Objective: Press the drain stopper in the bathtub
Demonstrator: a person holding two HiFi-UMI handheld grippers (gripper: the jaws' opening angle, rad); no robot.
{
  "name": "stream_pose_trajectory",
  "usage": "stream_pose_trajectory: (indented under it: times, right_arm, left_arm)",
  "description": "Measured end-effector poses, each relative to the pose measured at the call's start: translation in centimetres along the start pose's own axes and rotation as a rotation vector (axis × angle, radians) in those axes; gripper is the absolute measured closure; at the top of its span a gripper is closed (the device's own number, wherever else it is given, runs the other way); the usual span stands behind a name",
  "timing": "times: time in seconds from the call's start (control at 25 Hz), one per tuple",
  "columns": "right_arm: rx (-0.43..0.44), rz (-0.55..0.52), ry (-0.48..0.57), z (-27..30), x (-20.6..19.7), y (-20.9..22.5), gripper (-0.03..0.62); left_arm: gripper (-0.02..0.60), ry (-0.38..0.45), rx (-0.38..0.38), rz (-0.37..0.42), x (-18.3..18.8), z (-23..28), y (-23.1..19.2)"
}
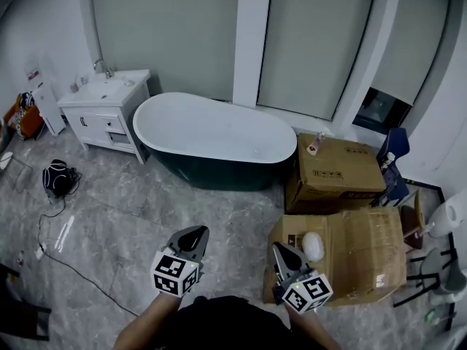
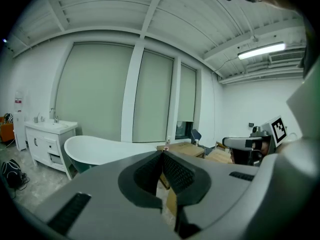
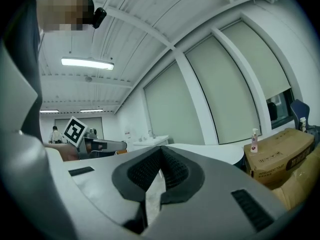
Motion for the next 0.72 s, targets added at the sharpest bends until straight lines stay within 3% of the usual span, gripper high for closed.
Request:
stream_pose_trajectory:
  times: [0.2, 0.44, 0.72]
  right_arm:
    - [-0.018, 0.03, 0.026, -1.0, 0.1, 2.0, 0.582]
    - [-0.001, 0.028, -0.013, -1.5, -0.4, 4.1, 0.581]
    - [-0.029, 0.066, -0.051, 0.8, -1.1, 5.8, 0.58]
  left_arm:
    - [0.565, -0.006, -0.009, 0.014, 0.2, 1.1, 1.6]
    - [0.565, -0.022, -0.006, 0.0, -0.5, 2.9, 2.9]
    - [0.565, -0.052, -0.03, -0.026, -1.0, 5.7, 0.7]
Point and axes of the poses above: the fingertips, and each gripper's own axes: z forward along the fingers, y to its right, x out of its top, the point moved 9 cm from there along -z, backward along the fingers, and after that the axes turned 8 degrees about -x, right-handed, at the moved point
